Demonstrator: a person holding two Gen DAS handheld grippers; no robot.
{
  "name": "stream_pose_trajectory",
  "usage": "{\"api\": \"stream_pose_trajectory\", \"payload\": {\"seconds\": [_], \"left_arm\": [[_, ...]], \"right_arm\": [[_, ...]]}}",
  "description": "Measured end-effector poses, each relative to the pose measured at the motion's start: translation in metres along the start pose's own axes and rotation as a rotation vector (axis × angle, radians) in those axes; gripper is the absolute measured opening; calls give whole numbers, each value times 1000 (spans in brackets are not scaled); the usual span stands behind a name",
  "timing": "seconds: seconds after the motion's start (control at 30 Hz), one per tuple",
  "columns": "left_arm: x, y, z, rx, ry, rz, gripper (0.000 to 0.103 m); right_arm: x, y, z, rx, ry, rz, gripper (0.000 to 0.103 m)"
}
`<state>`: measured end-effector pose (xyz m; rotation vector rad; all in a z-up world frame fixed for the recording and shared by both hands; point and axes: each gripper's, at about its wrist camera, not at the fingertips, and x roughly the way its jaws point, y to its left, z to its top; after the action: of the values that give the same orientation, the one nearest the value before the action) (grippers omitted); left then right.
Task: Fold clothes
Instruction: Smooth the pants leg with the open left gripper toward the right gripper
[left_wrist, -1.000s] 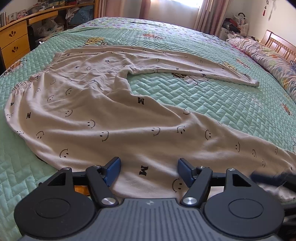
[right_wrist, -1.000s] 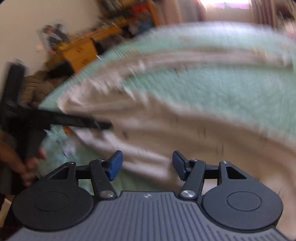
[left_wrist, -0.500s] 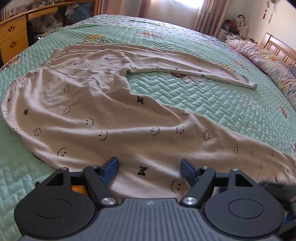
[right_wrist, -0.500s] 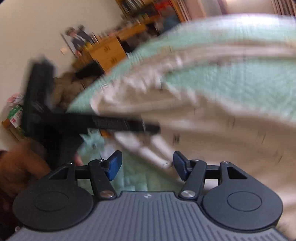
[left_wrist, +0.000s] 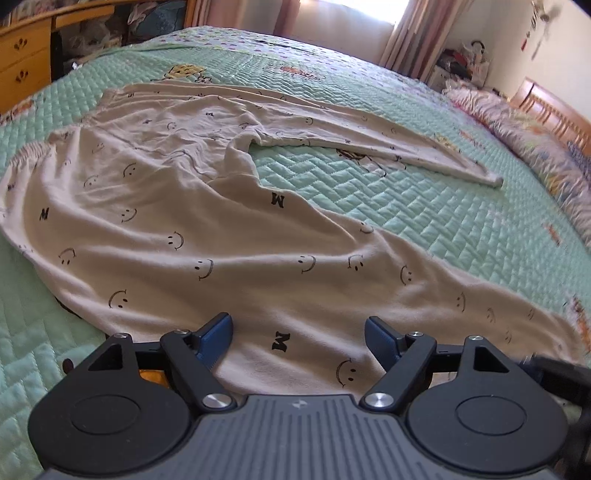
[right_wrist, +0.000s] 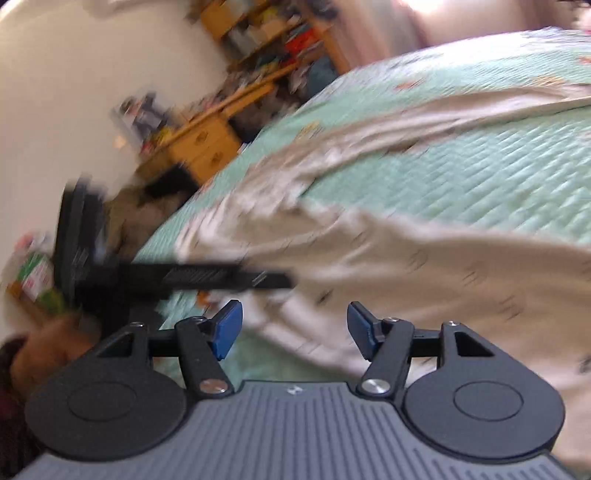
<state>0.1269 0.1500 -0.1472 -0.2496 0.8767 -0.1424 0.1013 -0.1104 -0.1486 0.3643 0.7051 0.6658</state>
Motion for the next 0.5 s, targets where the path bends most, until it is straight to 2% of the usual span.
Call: {"api": "stream_pose_trajectory", "payload": {"seconds": [0.1,0.17,0.23,0.27,0.4,0.5], "left_arm": [[0,1,0,-8,-3,-9,81],[0,-1,-1,0,-4,-6,82],[1,-2,-2,10,-7,-10,86],[2,-3,-2,15,-8,-9,87],[4,-9,-3,34,-9,5,94],[7,-15,-3,43,1,32,98]], "right_arm": [[-8,-32,5,109,-53,-78,67],[-9,-54,0,189,-37,-153,67],[-17,-65,-3,255,-62,-113,66],[-21,-63,-1,261,-67,-121,67],[-34,-56,20,205,-162,-102,70],[-26,-66,34,208,-161,-94,73]]}}
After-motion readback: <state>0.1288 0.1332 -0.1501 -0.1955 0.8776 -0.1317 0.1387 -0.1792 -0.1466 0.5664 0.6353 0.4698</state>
